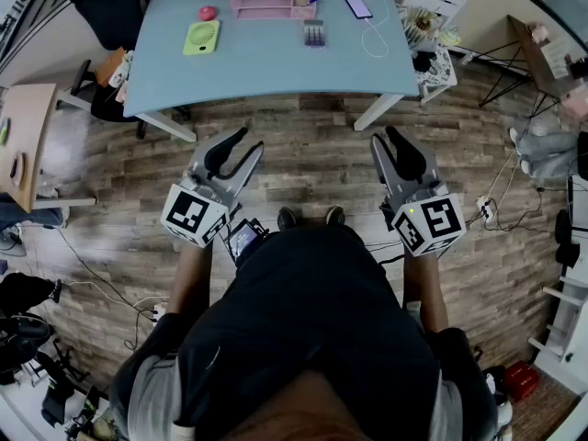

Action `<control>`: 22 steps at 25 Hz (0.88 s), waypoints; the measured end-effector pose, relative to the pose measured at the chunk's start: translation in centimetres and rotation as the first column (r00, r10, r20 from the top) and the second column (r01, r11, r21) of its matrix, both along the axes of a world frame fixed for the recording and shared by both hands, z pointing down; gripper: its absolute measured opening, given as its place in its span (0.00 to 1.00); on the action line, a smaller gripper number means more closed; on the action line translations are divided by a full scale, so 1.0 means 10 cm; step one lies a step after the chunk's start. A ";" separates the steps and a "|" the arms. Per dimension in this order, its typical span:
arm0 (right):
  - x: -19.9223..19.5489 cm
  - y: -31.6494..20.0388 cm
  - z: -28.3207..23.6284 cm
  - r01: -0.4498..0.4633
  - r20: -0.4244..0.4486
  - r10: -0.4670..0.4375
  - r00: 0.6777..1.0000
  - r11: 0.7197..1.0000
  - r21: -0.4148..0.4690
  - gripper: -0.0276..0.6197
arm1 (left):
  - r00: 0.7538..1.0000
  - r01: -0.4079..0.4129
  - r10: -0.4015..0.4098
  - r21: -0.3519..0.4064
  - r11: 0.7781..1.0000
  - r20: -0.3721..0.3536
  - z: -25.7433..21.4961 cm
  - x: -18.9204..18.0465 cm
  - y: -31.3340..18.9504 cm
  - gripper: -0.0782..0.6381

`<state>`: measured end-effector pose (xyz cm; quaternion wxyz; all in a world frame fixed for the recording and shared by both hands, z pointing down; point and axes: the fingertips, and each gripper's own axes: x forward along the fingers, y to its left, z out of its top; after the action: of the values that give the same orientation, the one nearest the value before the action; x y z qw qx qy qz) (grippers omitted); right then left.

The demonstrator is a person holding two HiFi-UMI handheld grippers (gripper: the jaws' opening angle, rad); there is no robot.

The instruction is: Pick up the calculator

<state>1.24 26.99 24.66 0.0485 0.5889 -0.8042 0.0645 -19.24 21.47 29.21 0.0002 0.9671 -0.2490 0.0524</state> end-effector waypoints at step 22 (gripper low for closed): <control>0.04 -0.42 0.02 0.059 0.059 -0.060 0.996 0.998 0.012 0.21 | 1.000 0.030 -0.030 -0.025 0.999 0.002 0.18 0.11 -0.27 0.38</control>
<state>1.66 22.83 24.87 0.0233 0.5629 -0.8227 0.0762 -18.16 18.80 30.99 0.0127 0.9631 -0.2627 0.0563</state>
